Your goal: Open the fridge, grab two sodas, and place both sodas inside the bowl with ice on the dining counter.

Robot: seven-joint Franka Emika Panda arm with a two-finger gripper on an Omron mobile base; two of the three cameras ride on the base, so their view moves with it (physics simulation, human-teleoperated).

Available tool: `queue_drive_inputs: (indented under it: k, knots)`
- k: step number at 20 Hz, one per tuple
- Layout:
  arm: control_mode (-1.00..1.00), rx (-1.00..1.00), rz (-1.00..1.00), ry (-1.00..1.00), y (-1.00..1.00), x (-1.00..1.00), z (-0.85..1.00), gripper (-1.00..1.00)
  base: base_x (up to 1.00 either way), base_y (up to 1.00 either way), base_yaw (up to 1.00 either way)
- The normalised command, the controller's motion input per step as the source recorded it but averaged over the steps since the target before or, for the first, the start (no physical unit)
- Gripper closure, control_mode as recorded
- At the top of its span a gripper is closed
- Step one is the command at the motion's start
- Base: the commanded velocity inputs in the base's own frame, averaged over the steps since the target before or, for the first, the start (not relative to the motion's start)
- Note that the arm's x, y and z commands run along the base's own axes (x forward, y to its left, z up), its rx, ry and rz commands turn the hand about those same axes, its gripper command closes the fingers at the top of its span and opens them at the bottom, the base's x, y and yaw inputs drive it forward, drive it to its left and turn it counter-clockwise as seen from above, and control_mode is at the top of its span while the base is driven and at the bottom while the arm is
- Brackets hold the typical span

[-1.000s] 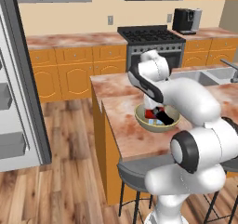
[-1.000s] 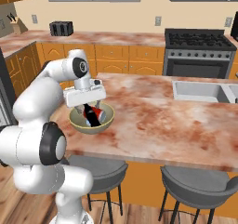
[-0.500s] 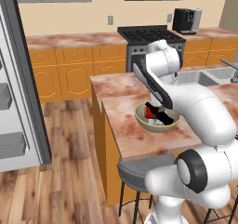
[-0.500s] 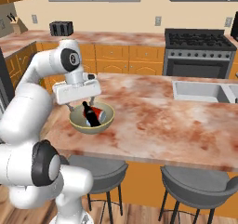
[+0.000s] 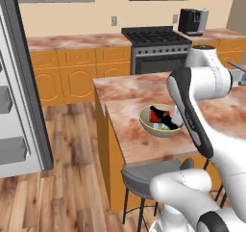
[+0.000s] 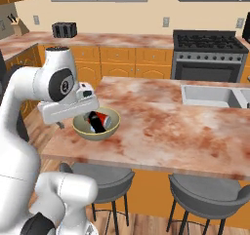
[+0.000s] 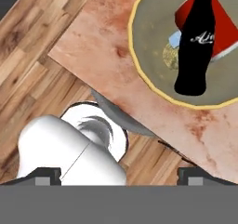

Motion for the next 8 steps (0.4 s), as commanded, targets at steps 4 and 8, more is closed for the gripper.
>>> queue_drive_inputs:
  k: [4,8]
  knots:
    - [-1.0,0.07,-0.16,-0.11,0.0,-0.19,0.63,-1.0,0.0,0.0,0.0]
    - [-1.0,0.11,-0.18,-0.14,0.0,-0.23,0.12,-1.0,0.0,0.0,0.0]
